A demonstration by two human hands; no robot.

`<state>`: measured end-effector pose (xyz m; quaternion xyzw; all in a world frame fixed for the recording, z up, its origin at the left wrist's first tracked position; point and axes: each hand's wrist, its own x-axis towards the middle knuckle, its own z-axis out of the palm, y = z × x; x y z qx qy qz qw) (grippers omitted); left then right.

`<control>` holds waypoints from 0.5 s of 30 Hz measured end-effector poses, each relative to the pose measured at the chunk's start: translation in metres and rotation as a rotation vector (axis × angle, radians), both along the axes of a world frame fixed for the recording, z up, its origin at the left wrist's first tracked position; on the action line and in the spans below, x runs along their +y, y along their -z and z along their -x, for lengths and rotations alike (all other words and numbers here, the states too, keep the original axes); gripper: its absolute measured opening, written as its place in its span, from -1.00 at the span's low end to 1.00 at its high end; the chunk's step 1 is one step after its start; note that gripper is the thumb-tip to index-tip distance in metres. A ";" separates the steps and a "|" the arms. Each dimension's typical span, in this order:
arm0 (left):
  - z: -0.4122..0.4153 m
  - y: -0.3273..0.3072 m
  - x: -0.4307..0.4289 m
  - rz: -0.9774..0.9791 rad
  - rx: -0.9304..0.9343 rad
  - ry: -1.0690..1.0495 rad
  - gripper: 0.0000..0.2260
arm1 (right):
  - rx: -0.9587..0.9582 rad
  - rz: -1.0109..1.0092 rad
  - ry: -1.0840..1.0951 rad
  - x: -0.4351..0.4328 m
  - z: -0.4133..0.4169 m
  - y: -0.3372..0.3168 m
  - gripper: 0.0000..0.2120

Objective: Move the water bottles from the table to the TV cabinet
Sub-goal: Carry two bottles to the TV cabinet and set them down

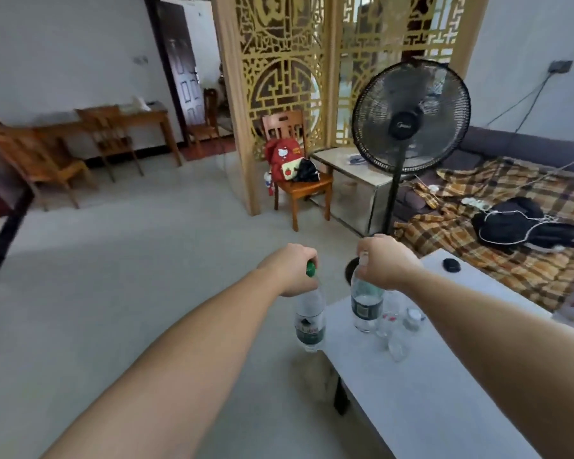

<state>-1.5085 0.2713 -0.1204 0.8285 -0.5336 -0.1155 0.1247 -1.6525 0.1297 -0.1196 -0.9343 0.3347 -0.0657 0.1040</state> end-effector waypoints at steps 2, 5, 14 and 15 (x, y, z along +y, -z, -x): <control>-0.011 -0.006 0.045 0.000 -0.010 -0.084 -0.79 | 0.018 0.015 -0.110 0.032 -0.027 -0.009 -0.68; -0.029 -0.010 0.123 0.009 -0.032 -0.237 -0.78 | 0.033 0.026 -0.284 0.091 -0.070 -0.019 -0.71; -0.033 -0.023 0.388 0.099 -0.127 -0.662 -0.76 | 0.012 0.023 -0.757 0.320 -0.152 -0.026 -0.73; -0.029 -0.025 0.416 0.101 -0.139 -0.706 -0.76 | 0.006 0.019 -0.801 0.345 -0.156 -0.026 -0.72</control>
